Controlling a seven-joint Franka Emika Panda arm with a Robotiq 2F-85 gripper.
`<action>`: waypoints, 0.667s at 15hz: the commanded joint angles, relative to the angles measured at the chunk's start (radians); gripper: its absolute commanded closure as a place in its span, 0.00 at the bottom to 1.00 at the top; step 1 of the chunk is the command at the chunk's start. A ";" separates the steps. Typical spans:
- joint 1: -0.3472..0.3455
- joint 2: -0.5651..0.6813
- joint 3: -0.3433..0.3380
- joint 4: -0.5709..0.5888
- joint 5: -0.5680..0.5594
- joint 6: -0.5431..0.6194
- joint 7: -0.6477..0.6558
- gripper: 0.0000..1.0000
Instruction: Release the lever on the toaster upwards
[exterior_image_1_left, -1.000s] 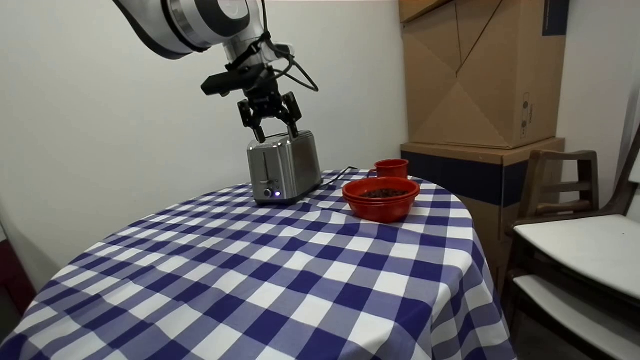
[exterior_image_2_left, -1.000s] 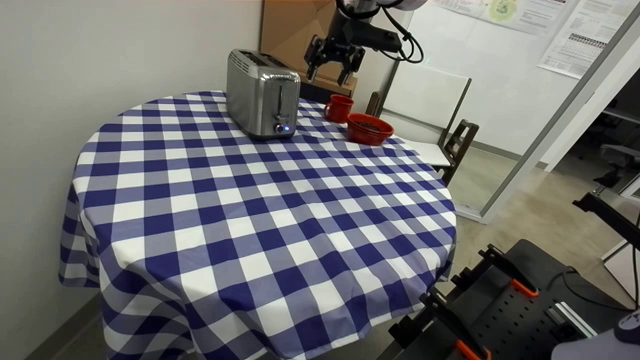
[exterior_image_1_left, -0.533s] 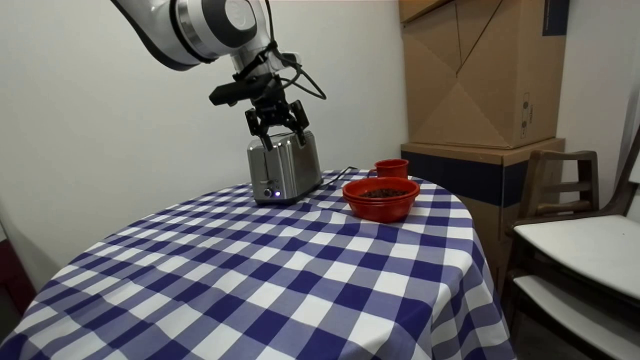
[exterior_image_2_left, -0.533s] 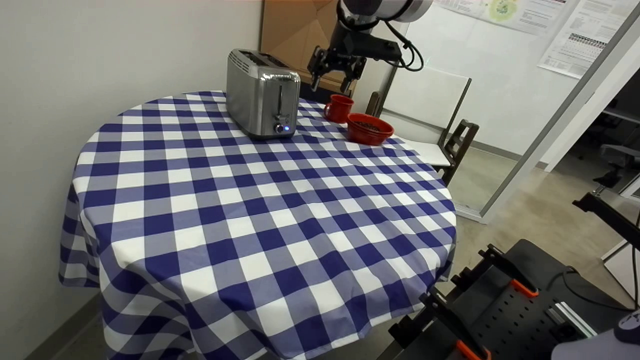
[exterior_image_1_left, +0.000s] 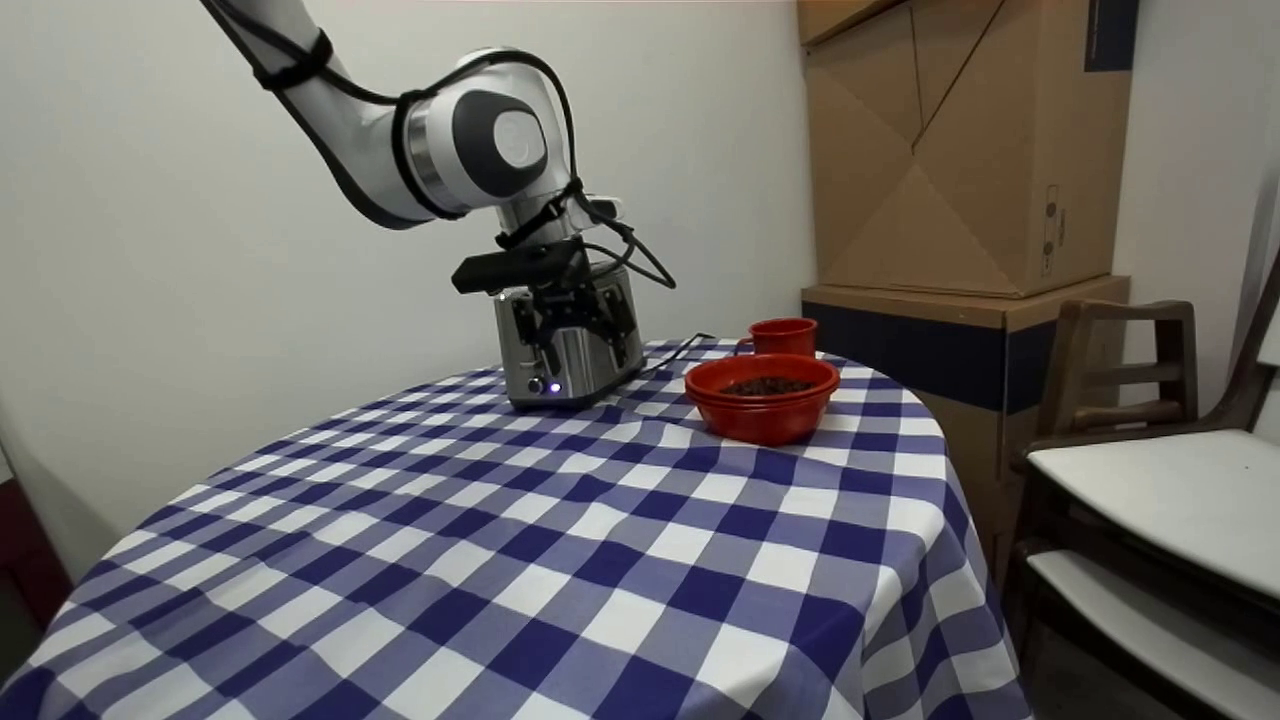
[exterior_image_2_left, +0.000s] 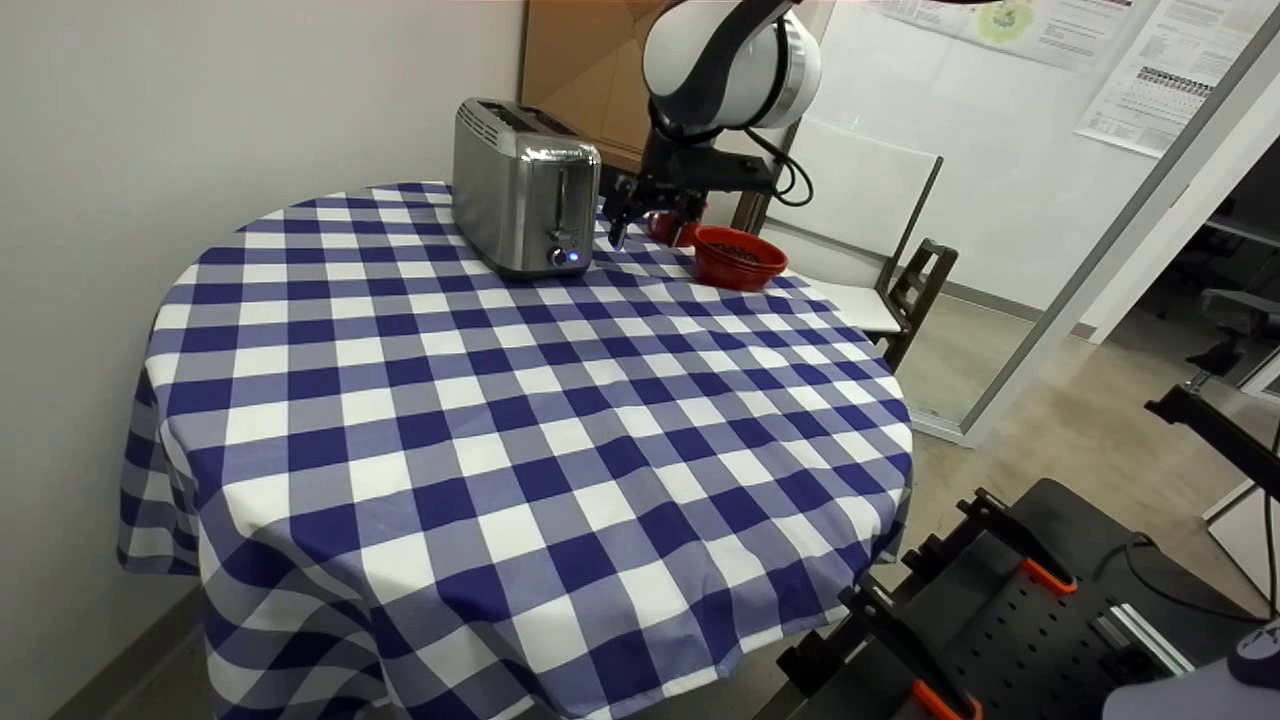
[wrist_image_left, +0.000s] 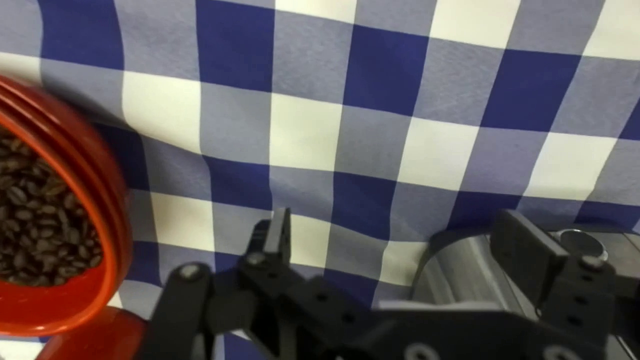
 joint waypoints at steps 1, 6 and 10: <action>-0.016 0.094 0.034 0.116 0.004 -0.026 -0.088 0.00; -0.016 0.167 0.060 0.200 -0.008 -0.003 -0.173 0.00; -0.006 0.201 0.051 0.240 -0.026 0.012 -0.204 0.00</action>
